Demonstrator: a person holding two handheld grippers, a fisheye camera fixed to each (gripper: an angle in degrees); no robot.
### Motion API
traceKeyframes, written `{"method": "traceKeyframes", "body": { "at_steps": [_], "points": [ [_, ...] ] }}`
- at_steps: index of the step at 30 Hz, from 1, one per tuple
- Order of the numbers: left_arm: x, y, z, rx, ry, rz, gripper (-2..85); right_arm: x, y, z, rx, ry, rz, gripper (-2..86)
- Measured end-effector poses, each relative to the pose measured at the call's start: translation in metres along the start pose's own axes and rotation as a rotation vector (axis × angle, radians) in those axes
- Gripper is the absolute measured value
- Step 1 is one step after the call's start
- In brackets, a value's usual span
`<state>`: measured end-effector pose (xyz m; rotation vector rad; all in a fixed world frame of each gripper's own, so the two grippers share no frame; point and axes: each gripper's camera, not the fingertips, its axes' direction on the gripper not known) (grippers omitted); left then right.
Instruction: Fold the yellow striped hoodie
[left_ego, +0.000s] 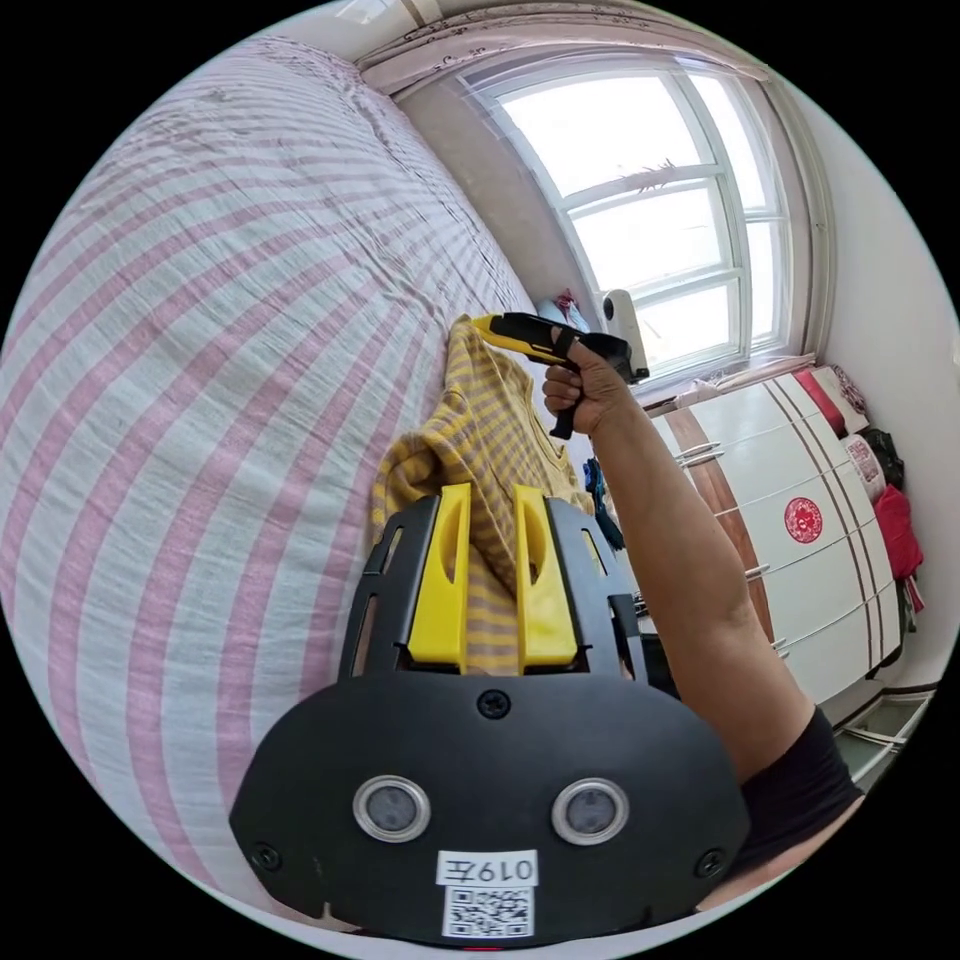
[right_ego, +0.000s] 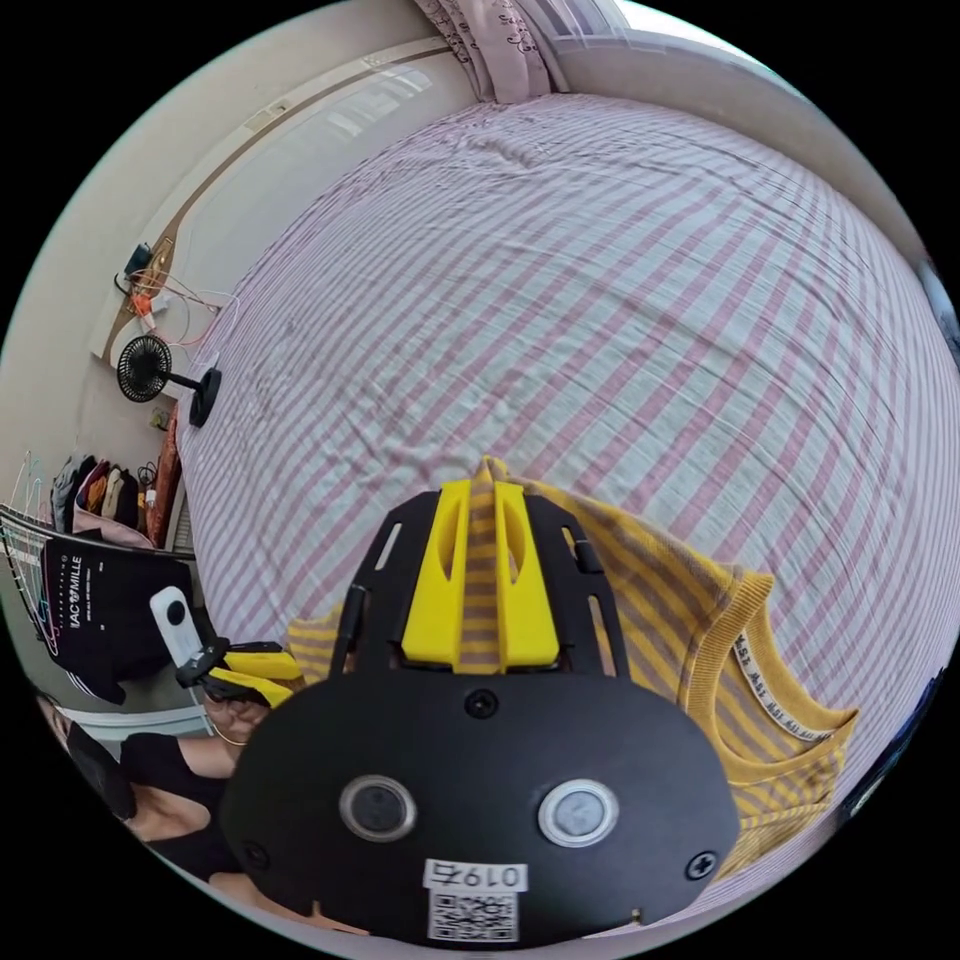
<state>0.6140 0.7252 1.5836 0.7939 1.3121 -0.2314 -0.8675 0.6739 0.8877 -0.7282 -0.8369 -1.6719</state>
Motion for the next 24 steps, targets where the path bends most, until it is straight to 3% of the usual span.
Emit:
{"method": "traceKeyframes", "body": {
  "at_steps": [8,17,20,24],
  "points": [
    [-0.025,-0.017,-0.003,0.053,0.062,-0.042,1.9,-0.001,-0.017,-0.034,-0.001,-0.043,0.019,-0.1],
    [-0.024,-0.029,-0.016,0.149,-0.106,-0.008,2.0,-0.015,-0.030,-0.087,0.047,-0.055,0.010,-0.9],
    [-0.029,-0.035,-0.013,0.099,-0.020,-0.012,4.7,-0.018,-0.033,-0.099,0.030,-0.031,0.012,-1.0],
    [-0.026,-0.044,-0.005,0.002,-0.044,-0.001,10.5,-0.015,-0.028,-0.116,0.047,-0.050,0.025,-1.0]
  ]
}}
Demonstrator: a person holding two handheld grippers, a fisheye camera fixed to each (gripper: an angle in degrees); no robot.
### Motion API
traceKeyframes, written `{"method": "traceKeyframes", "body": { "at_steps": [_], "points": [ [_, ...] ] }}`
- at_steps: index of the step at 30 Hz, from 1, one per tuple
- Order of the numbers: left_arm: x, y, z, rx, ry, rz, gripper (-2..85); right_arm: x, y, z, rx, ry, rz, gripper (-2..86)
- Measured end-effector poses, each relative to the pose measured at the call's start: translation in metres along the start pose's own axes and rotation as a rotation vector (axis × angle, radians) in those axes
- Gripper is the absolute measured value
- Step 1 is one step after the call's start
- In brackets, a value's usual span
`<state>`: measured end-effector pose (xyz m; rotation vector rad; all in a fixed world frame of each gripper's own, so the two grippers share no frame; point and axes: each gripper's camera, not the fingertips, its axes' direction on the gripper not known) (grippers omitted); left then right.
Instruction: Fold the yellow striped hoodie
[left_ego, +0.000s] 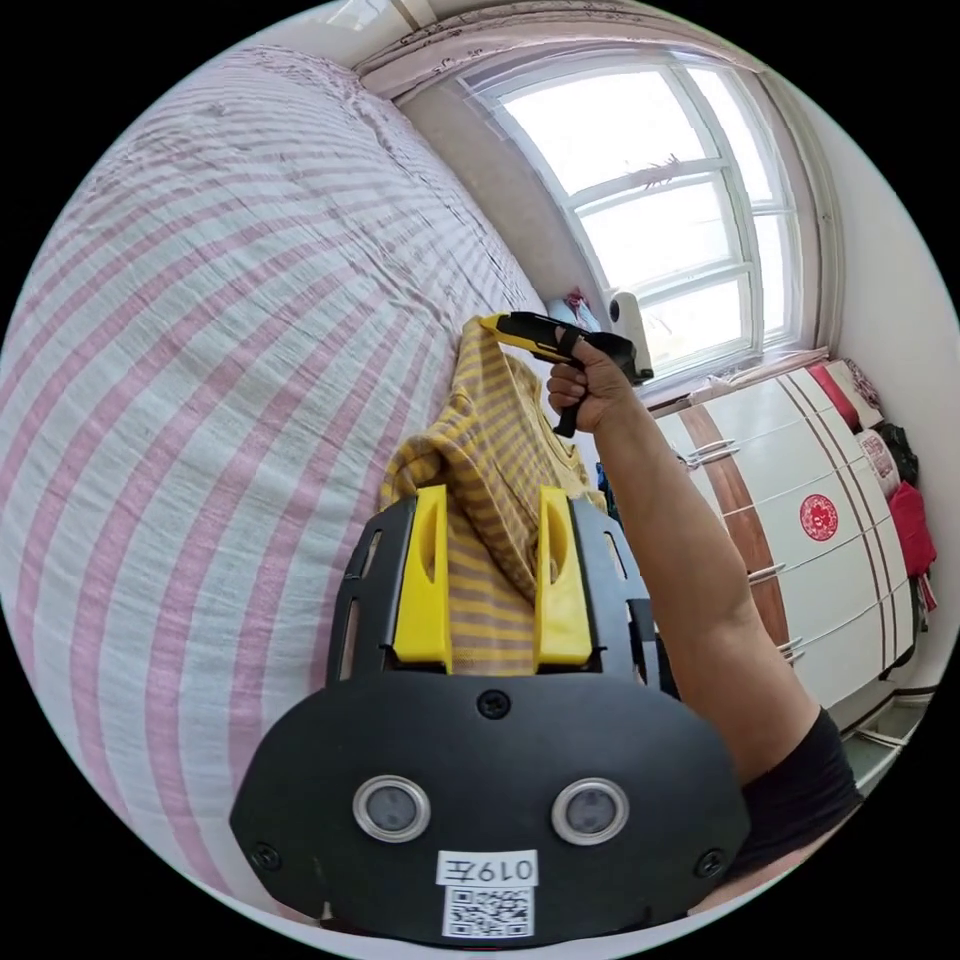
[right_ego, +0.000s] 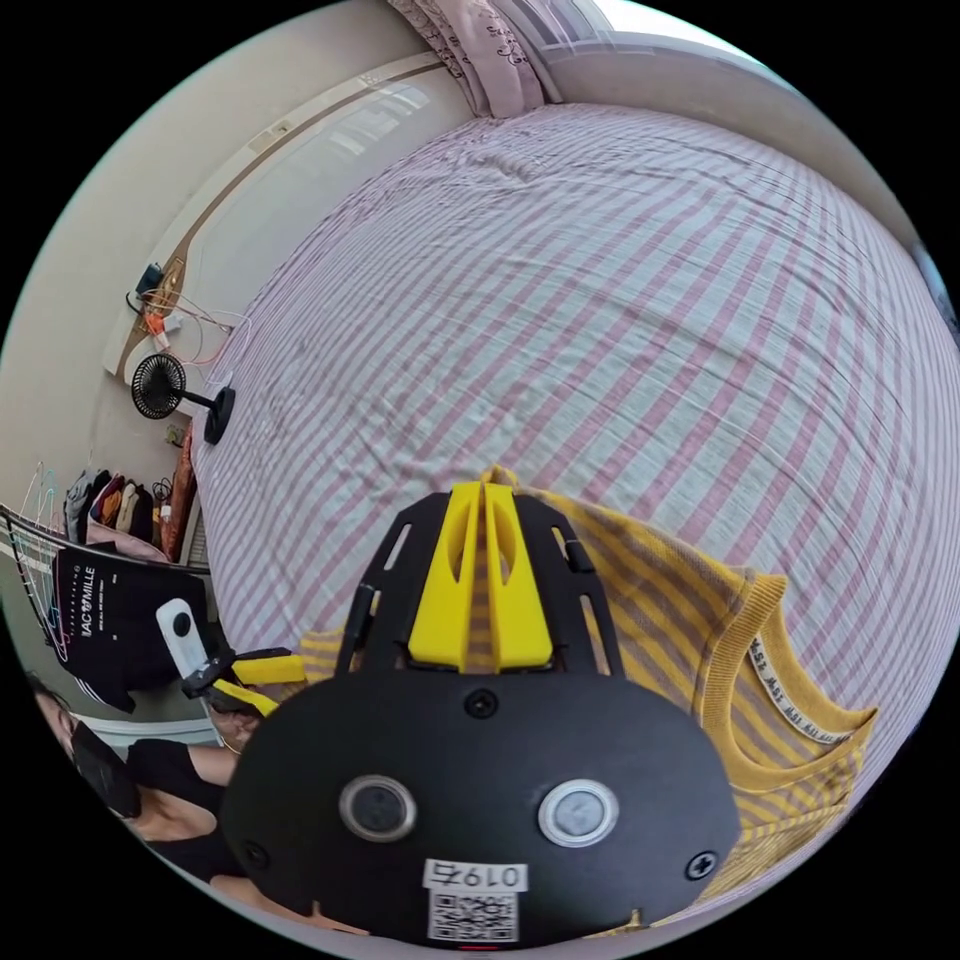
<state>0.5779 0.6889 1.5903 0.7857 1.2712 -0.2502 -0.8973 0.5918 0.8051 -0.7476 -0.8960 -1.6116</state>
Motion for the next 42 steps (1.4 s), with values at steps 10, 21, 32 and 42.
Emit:
{"method": "traceKeyframes", "body": {
  "at_steps": [10,21,32,42],
  "points": [
    [-0.011,-0.014,0.014,0.044,-0.082,-0.080,5.3,0.006,0.009,-0.038,0.040,-0.053,0.026,-0.9],
    [-0.026,-0.011,0.009,0.217,0.020,-0.160,2.0,-0.006,0.004,-0.076,0.068,-0.047,-0.027,-0.9],
    [-0.044,-0.004,0.010,0.275,0.087,-0.301,1.6,-0.007,-0.010,-0.075,0.040,-0.034,0.019,-0.9],
    [-0.032,-0.006,0.012,0.235,0.015,-0.249,1.5,-0.037,-0.025,-0.078,-0.052,0.071,-0.044,2.7]
  ]
}}
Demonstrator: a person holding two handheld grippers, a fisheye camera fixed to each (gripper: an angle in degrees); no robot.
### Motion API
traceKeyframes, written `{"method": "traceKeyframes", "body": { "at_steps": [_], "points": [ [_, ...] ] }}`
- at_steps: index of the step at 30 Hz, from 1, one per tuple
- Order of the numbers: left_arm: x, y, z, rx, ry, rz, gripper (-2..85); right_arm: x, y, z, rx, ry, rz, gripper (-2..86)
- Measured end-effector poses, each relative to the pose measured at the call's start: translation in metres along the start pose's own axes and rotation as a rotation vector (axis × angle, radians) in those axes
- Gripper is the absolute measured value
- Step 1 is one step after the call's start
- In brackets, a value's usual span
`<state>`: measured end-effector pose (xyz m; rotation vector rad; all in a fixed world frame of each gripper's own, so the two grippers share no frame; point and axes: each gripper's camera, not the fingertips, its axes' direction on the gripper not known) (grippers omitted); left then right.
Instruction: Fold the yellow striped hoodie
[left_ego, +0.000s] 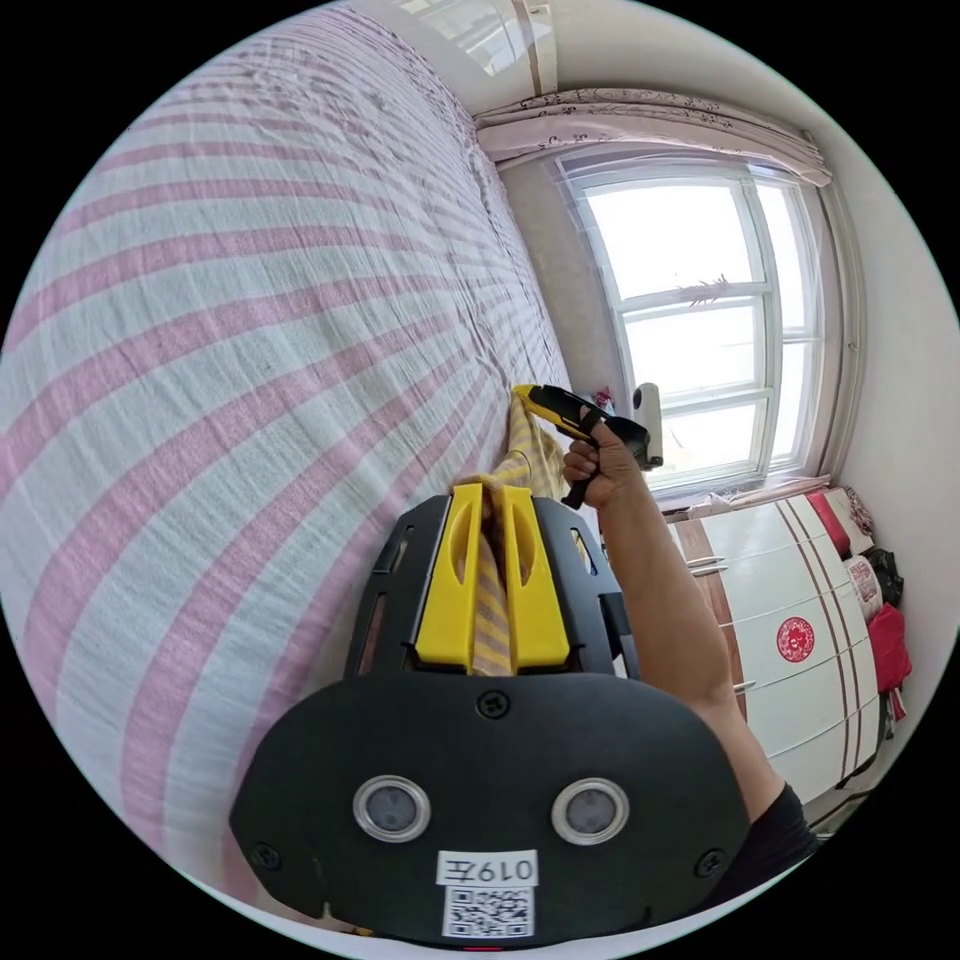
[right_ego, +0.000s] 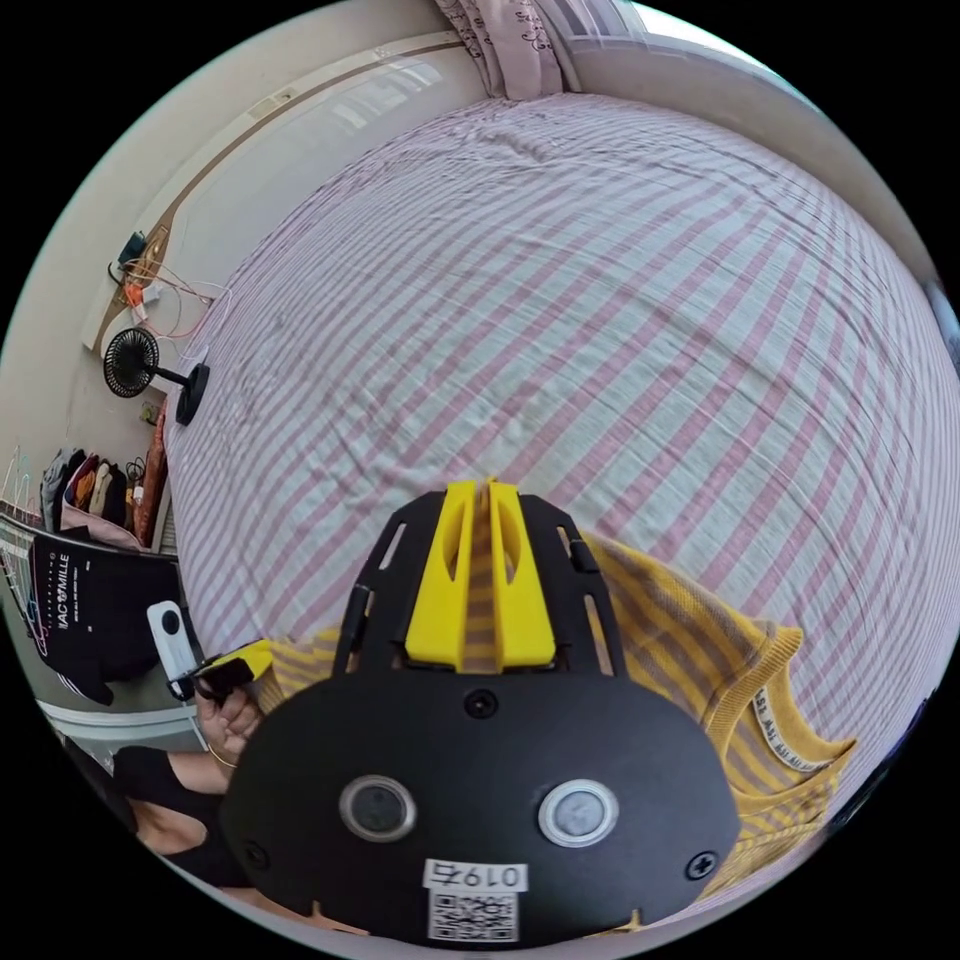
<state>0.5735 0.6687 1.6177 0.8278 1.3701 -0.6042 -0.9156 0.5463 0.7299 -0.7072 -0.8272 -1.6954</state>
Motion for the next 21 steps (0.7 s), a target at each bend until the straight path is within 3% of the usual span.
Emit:
{"method": "traceKeyframes", "body": {
  "at_steps": [9,13,15,19,21],
  "points": [
    [0.019,0.007,-0.015,0.048,0.010,0.082,1.0,-0.003,-0.003,-0.027,-0.002,-0.004,-0.006,0.3],
    [0.055,0.021,-0.022,0.171,0.082,0.316,0.8,-0.013,-0.005,-0.023,-0.020,0.029,-0.061,0.1],
    [0.063,0.023,-0.009,0.121,0.094,0.361,0.7,-0.020,-0.006,-0.023,-0.012,0.021,-0.101,-0.1],
    [0.060,0.022,0.037,-0.123,-0.066,0.321,0.7,-0.026,-0.008,-0.021,-0.033,0.087,-0.120,-0.3],
    [0.058,0.023,0.045,-0.160,-0.123,0.298,0.7,-0.025,-0.008,-0.025,-0.022,0.098,-0.119,0.2]
  ]
}}
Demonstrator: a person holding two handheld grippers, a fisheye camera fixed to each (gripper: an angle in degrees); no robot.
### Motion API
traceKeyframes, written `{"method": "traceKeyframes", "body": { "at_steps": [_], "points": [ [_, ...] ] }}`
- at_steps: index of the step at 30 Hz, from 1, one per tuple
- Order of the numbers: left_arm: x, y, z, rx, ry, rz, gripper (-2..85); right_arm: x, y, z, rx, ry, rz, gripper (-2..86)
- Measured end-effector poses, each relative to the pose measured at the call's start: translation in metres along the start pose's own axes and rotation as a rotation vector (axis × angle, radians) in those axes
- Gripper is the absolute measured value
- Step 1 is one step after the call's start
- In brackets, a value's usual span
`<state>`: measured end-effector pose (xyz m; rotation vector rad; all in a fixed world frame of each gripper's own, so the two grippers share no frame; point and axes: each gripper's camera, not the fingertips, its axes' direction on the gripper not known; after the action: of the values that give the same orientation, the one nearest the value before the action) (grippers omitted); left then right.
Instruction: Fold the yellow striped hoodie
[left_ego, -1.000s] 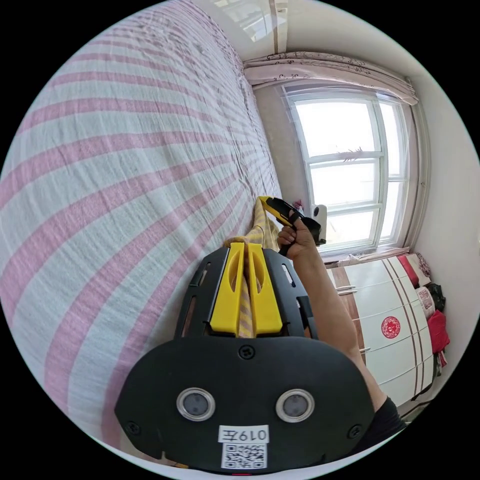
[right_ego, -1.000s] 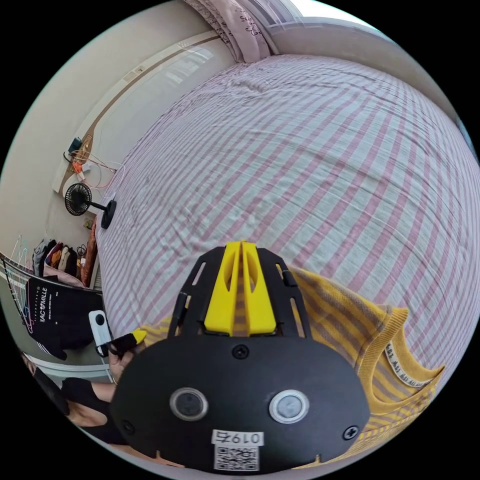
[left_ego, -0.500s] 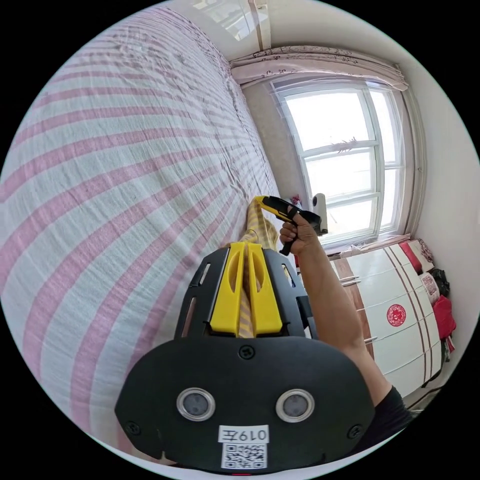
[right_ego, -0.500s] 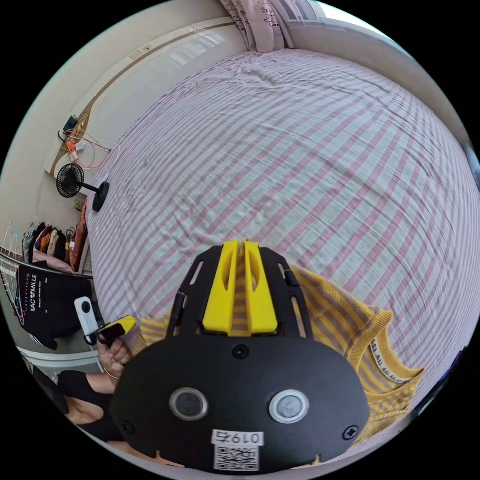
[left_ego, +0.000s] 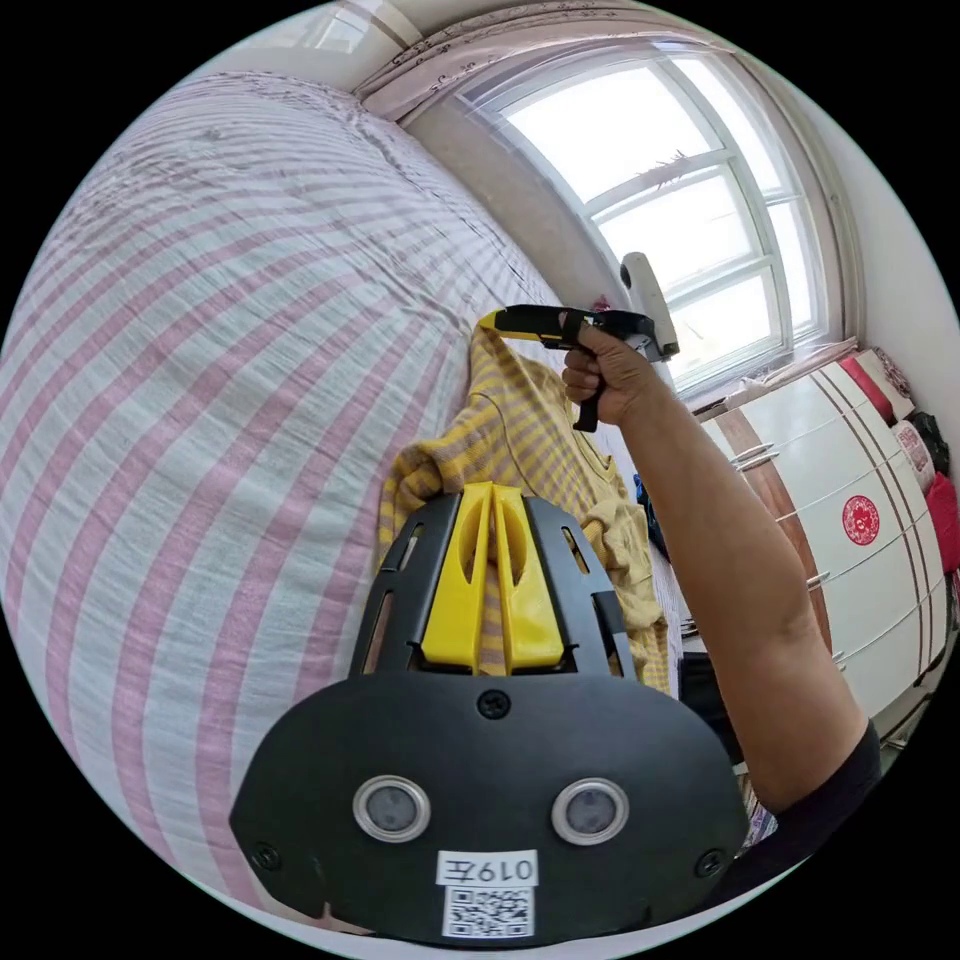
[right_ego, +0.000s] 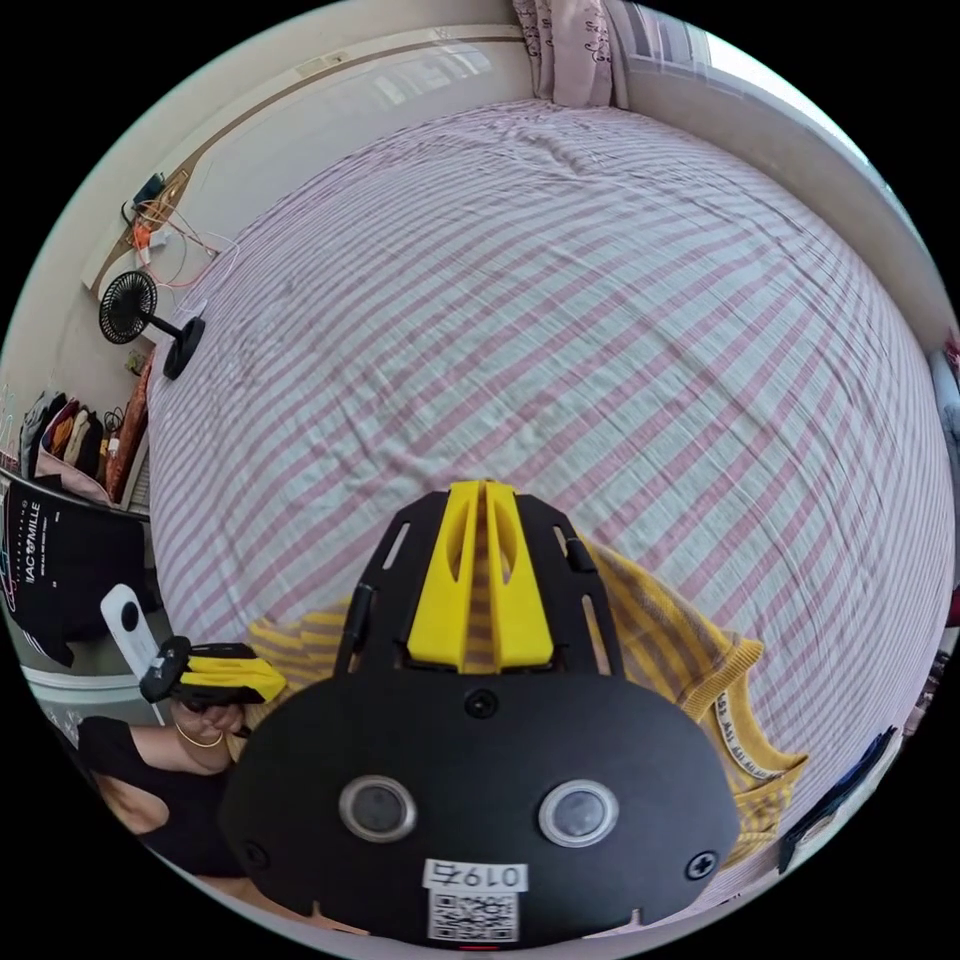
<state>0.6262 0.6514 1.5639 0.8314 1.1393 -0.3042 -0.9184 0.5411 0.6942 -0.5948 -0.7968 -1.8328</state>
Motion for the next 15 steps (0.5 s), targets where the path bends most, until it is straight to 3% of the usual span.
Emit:
{"method": "traceKeyframes", "body": {
  "at_steps": [15],
  "points": [
    [0.006,0.003,0.002,-0.022,-0.021,-0.034,0.8,0.031,0.002,-0.002,-0.045,-0.067,0.055,6.1]
  ]
}}
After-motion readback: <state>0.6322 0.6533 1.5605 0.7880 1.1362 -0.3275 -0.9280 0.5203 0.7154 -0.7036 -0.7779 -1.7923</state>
